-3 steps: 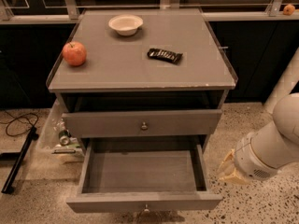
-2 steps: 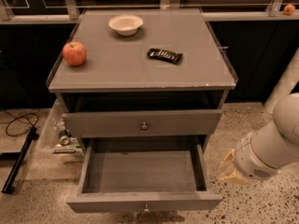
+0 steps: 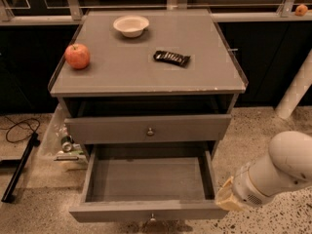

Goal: Close middle drawer

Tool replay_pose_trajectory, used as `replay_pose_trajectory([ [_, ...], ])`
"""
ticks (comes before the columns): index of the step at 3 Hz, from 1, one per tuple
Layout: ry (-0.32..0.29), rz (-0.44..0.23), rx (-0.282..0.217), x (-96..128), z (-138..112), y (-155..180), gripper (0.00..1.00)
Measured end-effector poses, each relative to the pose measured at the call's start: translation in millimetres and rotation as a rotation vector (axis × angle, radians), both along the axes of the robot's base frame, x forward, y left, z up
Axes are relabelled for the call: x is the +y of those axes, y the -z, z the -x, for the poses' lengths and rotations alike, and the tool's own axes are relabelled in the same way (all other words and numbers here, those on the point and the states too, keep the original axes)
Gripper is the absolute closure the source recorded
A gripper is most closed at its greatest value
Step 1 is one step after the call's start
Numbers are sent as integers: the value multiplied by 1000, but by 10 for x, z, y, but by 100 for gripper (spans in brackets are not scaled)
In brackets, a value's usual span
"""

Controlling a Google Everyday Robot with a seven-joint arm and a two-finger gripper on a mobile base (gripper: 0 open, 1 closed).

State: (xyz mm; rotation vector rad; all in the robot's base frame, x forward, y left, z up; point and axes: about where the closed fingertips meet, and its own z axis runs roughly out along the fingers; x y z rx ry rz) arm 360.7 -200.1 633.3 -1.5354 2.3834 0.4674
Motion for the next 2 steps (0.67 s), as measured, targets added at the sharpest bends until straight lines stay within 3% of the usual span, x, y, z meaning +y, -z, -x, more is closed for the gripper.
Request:
replay_pose_trajectory([
  [1,48,-51,27,94,63,454,100],
  [2,92,-126,3,195,86,900,100],
])
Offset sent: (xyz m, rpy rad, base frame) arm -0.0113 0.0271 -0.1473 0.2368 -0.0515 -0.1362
